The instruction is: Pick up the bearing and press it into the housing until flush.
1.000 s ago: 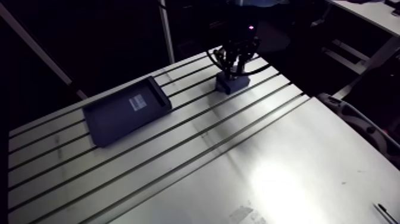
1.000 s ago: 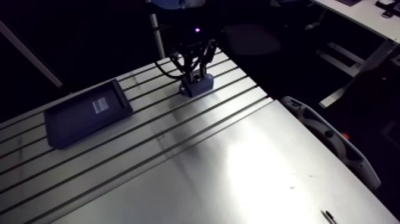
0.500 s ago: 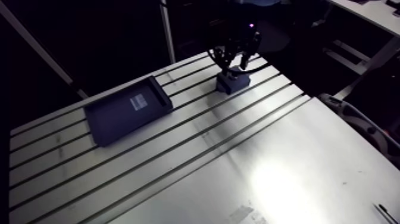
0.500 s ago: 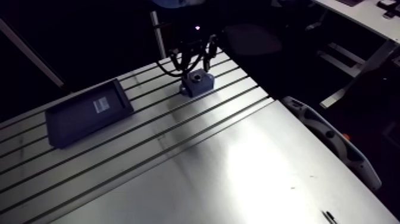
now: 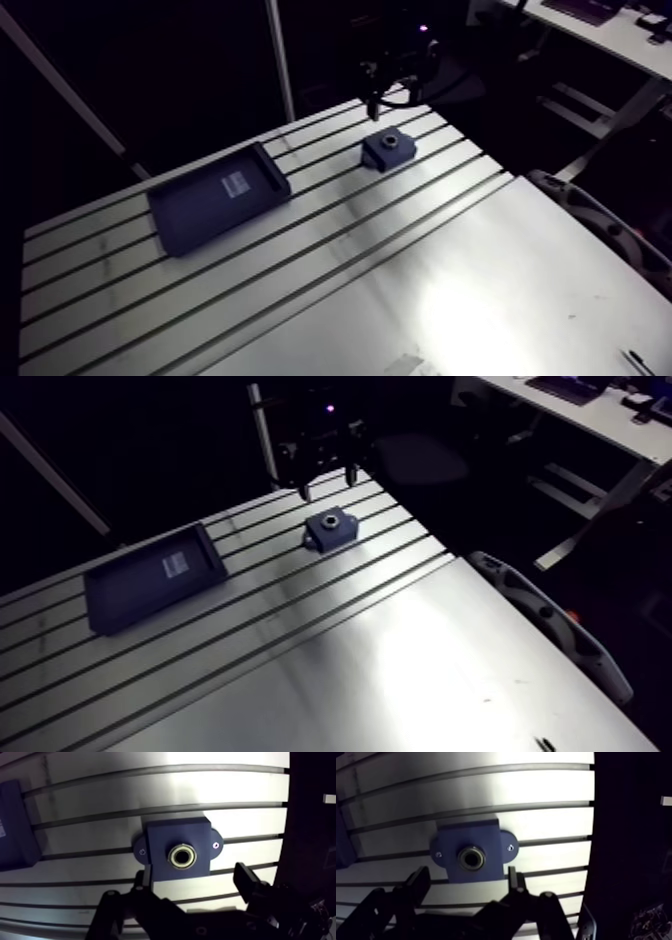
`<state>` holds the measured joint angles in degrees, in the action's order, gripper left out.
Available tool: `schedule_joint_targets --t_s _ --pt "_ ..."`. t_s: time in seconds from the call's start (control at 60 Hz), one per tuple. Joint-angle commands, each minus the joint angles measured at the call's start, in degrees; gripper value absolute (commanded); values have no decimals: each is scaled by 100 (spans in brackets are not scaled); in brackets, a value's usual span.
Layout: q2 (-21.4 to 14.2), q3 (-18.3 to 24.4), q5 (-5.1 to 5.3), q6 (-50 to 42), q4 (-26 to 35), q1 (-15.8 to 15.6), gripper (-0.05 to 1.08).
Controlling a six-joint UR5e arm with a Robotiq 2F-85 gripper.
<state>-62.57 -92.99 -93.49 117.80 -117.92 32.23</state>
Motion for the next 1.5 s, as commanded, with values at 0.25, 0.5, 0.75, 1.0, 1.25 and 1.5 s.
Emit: schedule_joint_targets --t_s 0.25,0.5,0.75,1.0,1.25,1.5 --pt "13 49 134 55 329 3 108" --pt "22 -36 132 200 231 11 108" --pt "31 -187 134 396 -6 29 108" --pt "136 -241 143 661 -56 39 108" --pt "189 -259 143 671 -253 39 108" --pt "206 -250 143 671 -254 39 108"
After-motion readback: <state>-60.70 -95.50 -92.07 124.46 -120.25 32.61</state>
